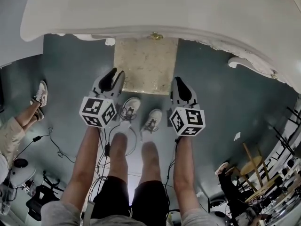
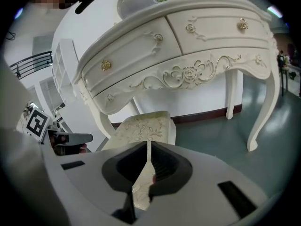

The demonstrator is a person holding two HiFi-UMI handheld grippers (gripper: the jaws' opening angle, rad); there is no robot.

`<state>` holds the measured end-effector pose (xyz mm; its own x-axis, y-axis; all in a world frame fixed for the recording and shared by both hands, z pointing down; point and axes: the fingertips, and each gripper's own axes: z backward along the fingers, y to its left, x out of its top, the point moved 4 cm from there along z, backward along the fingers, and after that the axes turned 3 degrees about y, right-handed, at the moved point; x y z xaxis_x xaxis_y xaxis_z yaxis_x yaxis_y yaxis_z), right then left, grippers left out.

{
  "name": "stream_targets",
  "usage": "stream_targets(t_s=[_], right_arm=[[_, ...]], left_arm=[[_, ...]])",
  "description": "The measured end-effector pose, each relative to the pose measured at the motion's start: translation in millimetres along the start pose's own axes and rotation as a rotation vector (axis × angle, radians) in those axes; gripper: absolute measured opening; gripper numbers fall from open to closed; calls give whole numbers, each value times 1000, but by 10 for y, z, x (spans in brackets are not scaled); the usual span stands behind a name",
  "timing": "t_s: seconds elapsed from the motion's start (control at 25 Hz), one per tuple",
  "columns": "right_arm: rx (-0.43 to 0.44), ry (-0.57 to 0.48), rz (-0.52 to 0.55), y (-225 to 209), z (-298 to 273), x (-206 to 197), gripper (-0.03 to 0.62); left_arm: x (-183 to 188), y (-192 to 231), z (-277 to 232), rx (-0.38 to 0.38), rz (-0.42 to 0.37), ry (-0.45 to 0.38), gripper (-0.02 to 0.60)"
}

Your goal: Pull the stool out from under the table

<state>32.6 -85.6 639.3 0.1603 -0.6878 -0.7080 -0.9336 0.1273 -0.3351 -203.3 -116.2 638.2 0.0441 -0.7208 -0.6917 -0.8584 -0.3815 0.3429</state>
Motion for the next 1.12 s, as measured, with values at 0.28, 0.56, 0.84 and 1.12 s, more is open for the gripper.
stream_targets(t_s=[0.28, 0.56, 0.84, 1.12], right_arm=[[71, 62, -55, -45, -246, -89, 269], [124, 96, -197, -174, -623, -244, 385], [128, 164, -233, -241, -852, -352, 397], [195, 159, -291, -234, -955, -394, 397]], left_arm=[[-118, 204, -180, -22, 34, 33, 267], [-243, 424, -407, -63, 157, 55, 368], [-384, 619, -621, -48, 215, 124, 395], [-454, 673, -730, -141, 280, 141, 400]])
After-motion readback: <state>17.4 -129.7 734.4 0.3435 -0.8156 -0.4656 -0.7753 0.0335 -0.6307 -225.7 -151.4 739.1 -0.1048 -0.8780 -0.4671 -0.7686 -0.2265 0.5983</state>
